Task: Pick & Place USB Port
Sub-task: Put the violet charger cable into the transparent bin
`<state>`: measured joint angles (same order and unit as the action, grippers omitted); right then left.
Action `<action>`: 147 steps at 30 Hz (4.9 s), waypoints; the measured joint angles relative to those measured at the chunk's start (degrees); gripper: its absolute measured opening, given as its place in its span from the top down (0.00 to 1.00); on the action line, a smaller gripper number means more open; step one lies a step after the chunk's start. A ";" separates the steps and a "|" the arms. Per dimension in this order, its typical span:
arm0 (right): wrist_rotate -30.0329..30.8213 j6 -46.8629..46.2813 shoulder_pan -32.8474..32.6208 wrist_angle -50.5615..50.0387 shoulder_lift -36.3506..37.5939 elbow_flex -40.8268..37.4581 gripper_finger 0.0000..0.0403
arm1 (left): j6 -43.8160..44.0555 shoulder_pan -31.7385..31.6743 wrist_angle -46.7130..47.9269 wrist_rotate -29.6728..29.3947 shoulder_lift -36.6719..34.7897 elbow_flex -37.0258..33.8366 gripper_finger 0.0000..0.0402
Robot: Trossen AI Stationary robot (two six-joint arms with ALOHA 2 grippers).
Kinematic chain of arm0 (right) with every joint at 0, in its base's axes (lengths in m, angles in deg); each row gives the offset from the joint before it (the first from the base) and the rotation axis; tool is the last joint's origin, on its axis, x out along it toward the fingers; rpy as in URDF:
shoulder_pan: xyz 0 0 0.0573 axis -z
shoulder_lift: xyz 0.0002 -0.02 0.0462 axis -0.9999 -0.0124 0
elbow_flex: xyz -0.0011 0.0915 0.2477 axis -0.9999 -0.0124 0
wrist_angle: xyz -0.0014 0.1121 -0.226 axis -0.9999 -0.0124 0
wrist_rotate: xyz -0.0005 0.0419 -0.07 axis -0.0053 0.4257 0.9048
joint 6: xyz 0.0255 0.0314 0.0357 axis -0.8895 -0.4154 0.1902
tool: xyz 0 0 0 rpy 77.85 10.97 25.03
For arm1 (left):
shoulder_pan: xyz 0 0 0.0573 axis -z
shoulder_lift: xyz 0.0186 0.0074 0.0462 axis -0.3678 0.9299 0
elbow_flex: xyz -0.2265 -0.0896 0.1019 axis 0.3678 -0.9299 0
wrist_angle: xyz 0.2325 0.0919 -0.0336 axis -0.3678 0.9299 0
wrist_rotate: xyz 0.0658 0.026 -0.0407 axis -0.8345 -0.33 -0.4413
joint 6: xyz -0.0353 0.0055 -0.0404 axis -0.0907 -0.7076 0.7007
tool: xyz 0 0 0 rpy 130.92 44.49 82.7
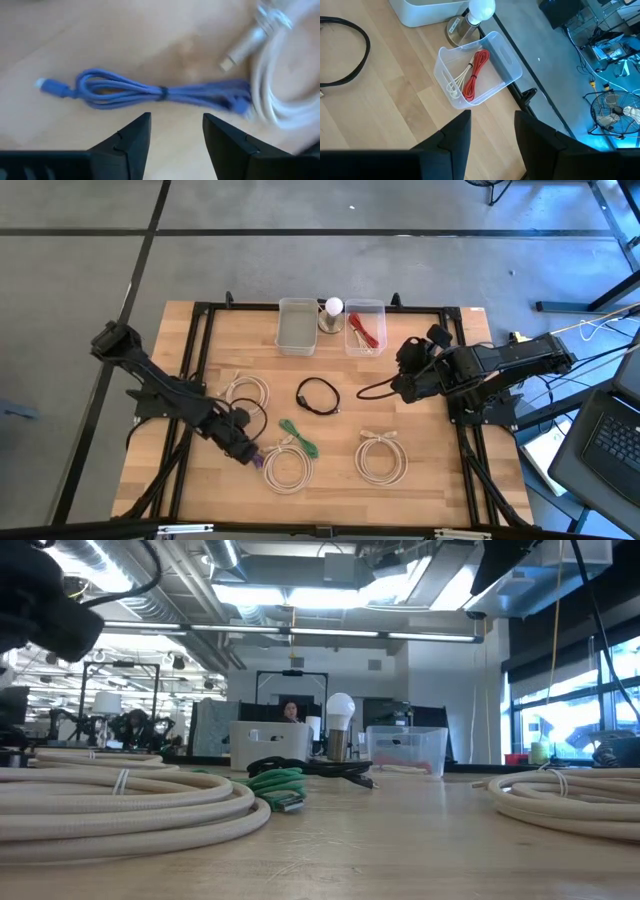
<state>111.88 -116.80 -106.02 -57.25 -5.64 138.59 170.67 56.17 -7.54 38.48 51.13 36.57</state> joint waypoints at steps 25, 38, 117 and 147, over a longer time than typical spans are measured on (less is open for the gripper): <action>-1.99 -4.57 0.11 1.49 0.00 0.00 0.62 | -76.10 -5.95 3.14 3.13 0.49 0.02 0.66; -2.10 -5.80 0.11 1.89 0.02 0.00 0.62 | -82.37 -5.90 -1.46 7.52 9.16 0.02 0.68; -35.24 54.47 9.49 80.76 -11.50 0.00 0.62 | -96.76 -49.12 -93.45 28.65 2.28 -0.94 0.98; -7.26 52.70 8.58 58.29 -6.47 0.02 0.96 | -98.89 -49.01 -85.69 21.78 0.79 -0.94 0.57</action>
<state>104.62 -64.11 -97.43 1.04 -12.11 138.61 71.78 7.17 -93.23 60.26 51.92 35.63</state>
